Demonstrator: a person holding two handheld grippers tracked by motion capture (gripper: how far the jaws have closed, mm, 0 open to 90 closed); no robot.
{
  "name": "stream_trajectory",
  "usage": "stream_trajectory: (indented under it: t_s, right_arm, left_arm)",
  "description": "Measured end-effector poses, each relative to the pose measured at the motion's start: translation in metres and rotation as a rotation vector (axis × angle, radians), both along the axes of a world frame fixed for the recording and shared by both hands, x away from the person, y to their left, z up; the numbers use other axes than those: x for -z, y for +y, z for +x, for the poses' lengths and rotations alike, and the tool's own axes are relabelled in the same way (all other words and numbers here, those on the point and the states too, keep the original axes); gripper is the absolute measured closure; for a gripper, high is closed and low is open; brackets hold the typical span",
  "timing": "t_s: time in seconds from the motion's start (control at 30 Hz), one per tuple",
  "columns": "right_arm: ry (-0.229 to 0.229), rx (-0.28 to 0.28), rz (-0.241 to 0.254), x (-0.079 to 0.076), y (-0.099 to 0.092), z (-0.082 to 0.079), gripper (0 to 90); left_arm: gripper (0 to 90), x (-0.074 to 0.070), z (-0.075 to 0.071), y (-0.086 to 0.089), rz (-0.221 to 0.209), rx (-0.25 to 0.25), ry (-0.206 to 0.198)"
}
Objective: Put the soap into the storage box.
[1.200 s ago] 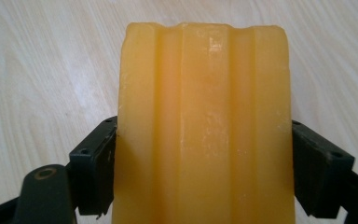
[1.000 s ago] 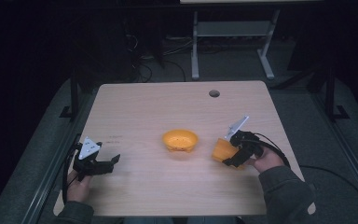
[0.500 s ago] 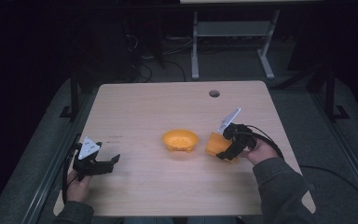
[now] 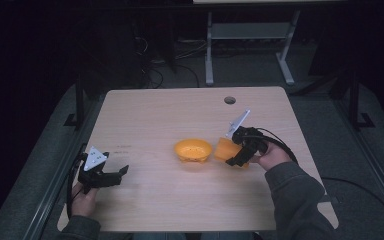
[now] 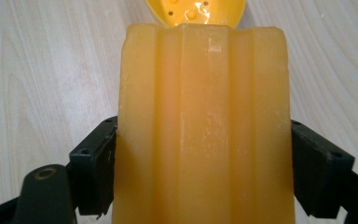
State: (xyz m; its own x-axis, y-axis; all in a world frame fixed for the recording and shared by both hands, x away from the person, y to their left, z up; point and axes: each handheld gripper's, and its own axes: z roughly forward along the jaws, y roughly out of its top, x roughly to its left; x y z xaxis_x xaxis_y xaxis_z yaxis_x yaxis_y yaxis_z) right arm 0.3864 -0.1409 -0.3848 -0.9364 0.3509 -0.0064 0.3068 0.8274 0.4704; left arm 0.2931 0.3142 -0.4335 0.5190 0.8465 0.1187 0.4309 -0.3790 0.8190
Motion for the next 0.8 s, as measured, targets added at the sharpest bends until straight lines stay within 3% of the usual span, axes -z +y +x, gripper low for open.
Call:
stream_trajectory:
  t_s: [0.8]
  right_arm:
    - [-0.011, -0.067, -0.008, -0.015, 0.029, 0.019, 20.4]
  left_arm:
    - [14.0, 0.000, 0.000, 0.000, 0.000, 0.001, 0.000]
